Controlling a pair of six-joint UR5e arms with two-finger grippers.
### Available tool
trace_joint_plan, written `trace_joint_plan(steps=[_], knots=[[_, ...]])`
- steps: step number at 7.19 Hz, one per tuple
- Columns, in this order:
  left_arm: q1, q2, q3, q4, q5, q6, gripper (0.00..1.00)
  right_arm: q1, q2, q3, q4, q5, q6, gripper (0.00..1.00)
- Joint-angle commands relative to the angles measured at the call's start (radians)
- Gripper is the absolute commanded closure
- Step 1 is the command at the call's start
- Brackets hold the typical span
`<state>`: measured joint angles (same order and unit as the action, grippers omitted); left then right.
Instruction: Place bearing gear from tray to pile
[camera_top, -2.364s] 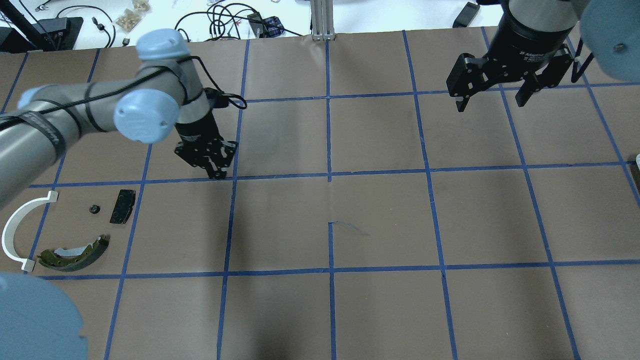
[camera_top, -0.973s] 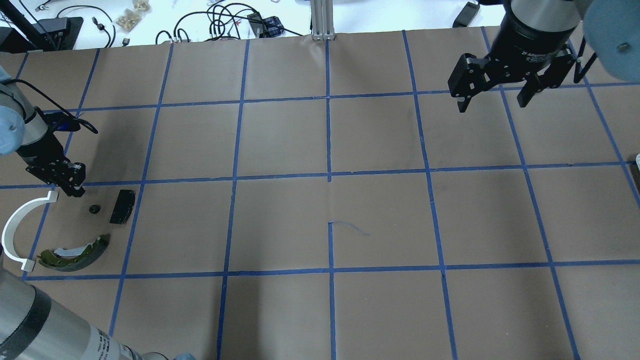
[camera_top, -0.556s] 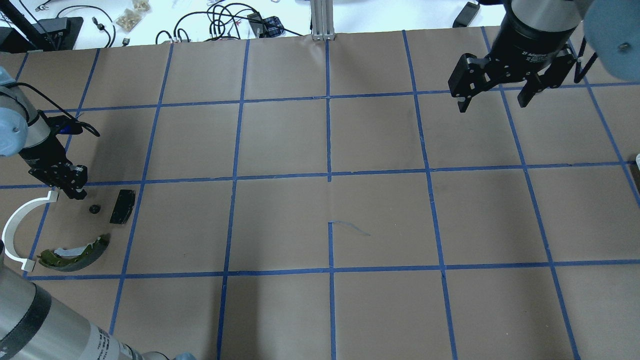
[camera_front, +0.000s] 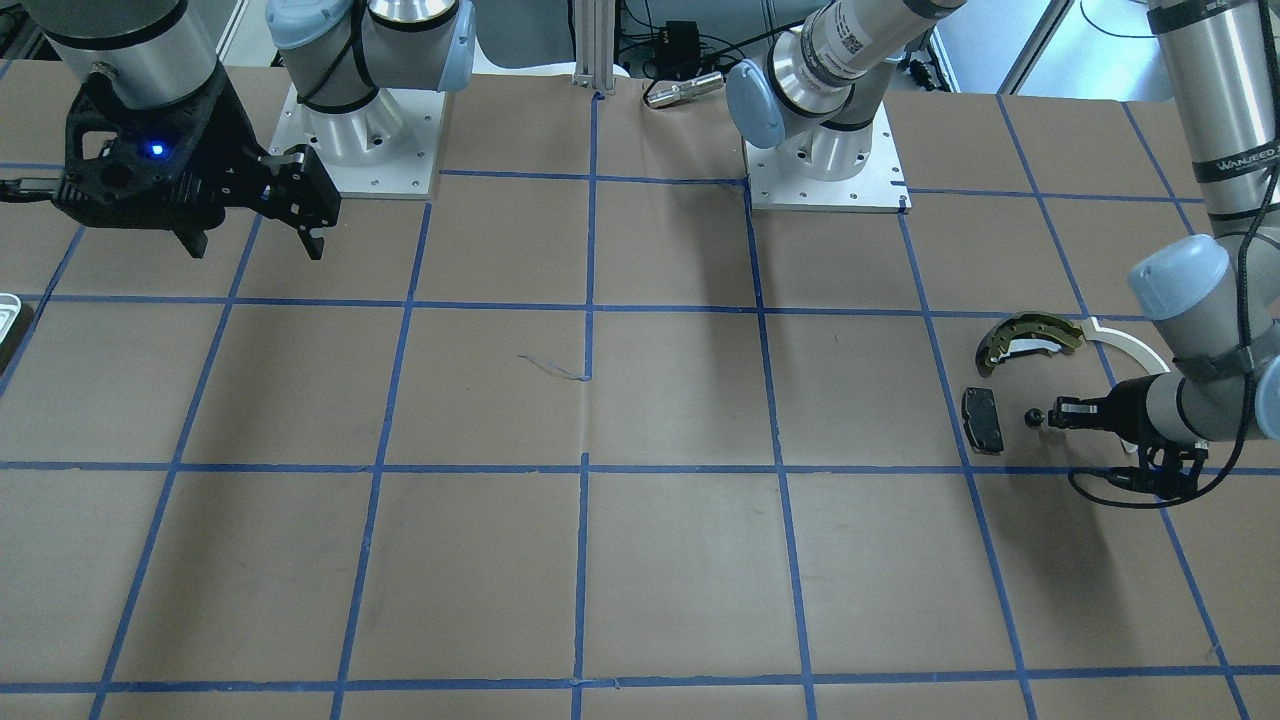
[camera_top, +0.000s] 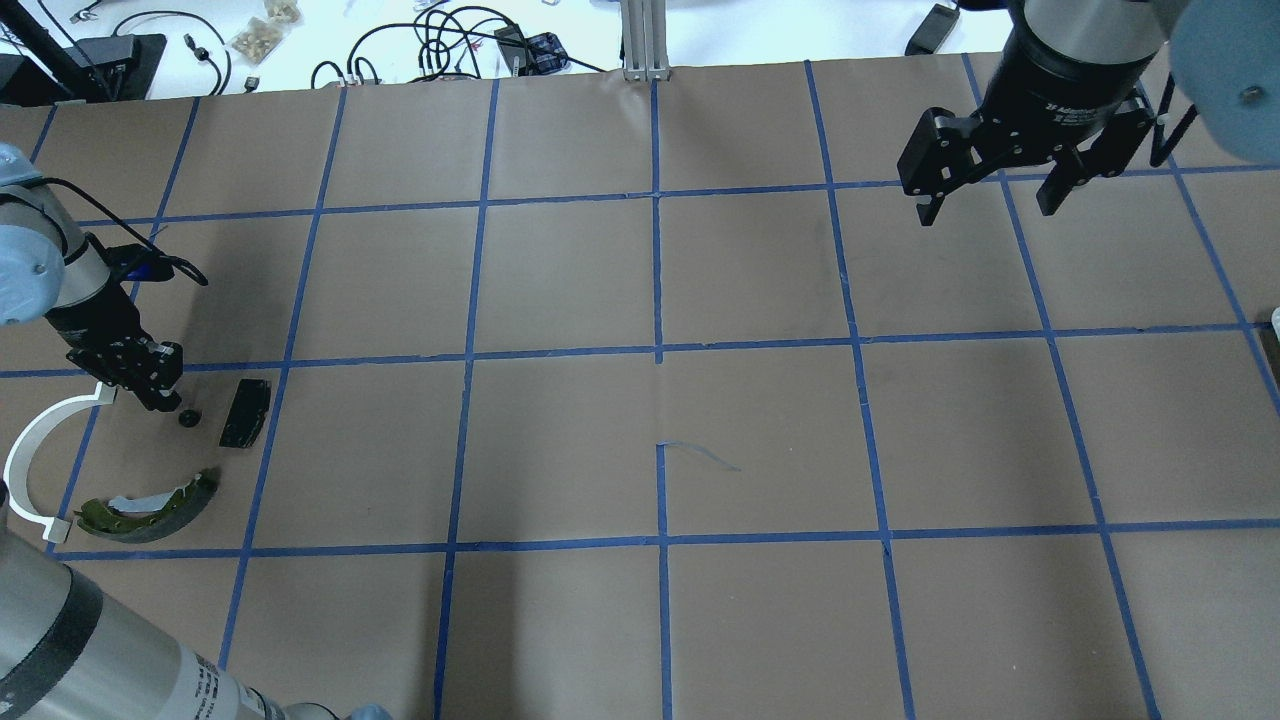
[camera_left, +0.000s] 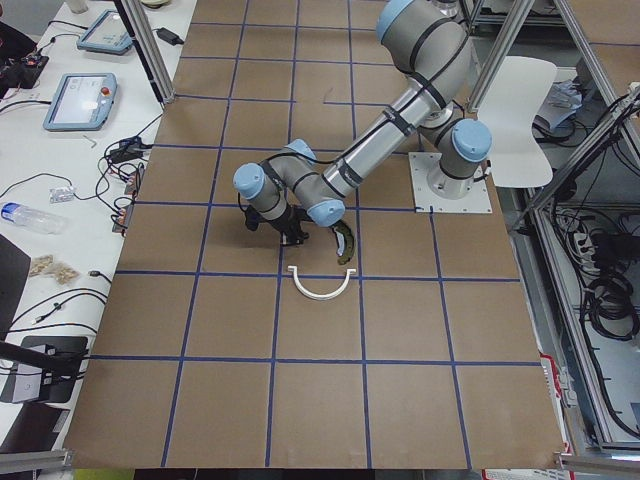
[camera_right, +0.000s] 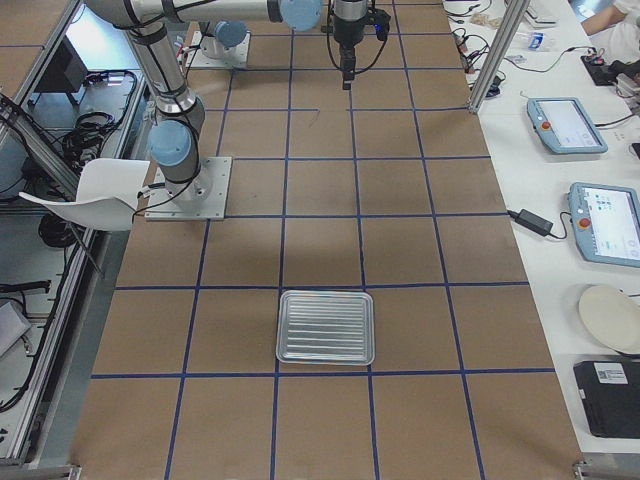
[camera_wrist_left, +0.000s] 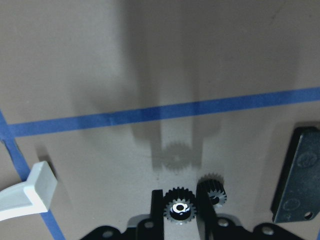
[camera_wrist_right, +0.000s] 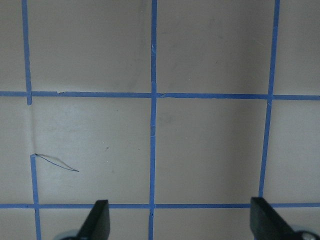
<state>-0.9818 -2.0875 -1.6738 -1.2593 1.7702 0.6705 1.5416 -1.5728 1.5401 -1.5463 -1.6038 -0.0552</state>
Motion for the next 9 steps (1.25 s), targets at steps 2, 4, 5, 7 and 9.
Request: trace_joint_plan(steps=[2, 4, 5, 7, 9], knots=[[0.002, 0.003, -0.004, 0.004, -0.002, 0.001, 0.78, 0.0, -0.001, 0.0, 0.0, -0.001, 0.0, 0.0], [0.003, 0.001, -0.006, 0.003, 0.0, 0.003, 0.45, 0.0, 0.0, 0.0, 0.0, -0.001, 0.0, 0.0], [0.011, 0.004, -0.006, 0.004, 0.002, 0.014, 0.31, 0.0, -0.001, 0.0, 0.0, -0.001, 0.0, 0.0], [0.031, 0.006, -0.003, 0.003, 0.009, 0.012, 0.16, 0.0, -0.001, 0.0, 0.0, -0.001, 0.0, 0.0], [0.019, 0.023, 0.023, -0.003, 0.006, -0.009, 0.03, 0.0, -0.001, 0.0, 0.002, -0.001, 0.0, 0.0]])
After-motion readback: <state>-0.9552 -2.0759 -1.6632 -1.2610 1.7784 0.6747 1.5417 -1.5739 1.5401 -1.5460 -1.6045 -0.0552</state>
